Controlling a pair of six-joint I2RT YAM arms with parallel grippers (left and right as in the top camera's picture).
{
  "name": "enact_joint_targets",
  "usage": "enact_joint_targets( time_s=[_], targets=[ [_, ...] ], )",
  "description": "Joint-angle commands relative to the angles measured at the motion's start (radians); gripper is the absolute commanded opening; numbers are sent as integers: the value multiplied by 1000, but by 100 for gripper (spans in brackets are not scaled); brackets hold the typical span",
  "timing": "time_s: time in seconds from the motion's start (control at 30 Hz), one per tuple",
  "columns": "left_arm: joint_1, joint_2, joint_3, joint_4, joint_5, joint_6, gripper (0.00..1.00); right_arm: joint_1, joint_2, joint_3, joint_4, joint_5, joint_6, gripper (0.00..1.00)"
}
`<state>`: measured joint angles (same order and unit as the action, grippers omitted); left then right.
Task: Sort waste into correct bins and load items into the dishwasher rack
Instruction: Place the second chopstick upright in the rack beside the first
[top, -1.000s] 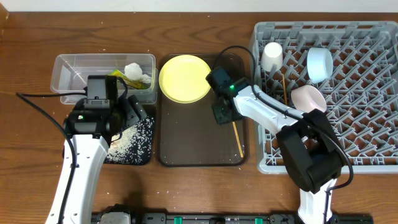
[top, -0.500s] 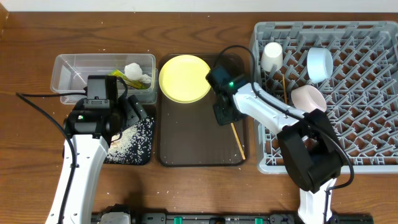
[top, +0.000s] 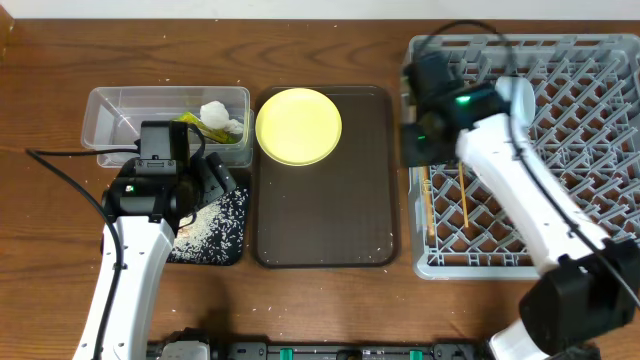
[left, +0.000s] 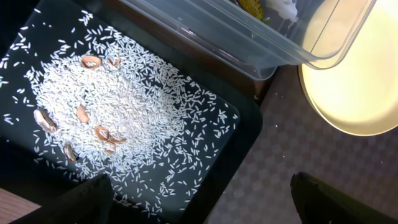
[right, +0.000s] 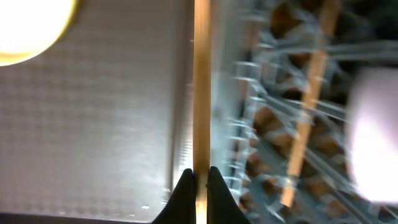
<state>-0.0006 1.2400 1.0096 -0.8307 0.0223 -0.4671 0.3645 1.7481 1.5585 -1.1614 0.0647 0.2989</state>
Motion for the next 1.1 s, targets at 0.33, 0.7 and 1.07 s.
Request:
enact_joint_targets(
  time_s=[0.33,0.7,1.07],
  targets=[
    [4,2,10,-3,-8,1,94,-196,-2,-63,2,6,-80,1],
    [4,2,10,-3,-8,1,94,-213,-1,-167,158,6,-140,1],
    [4,2,10,-3,-8,1,94,-213,-2,-167,156,6,-140,24]
  ],
)
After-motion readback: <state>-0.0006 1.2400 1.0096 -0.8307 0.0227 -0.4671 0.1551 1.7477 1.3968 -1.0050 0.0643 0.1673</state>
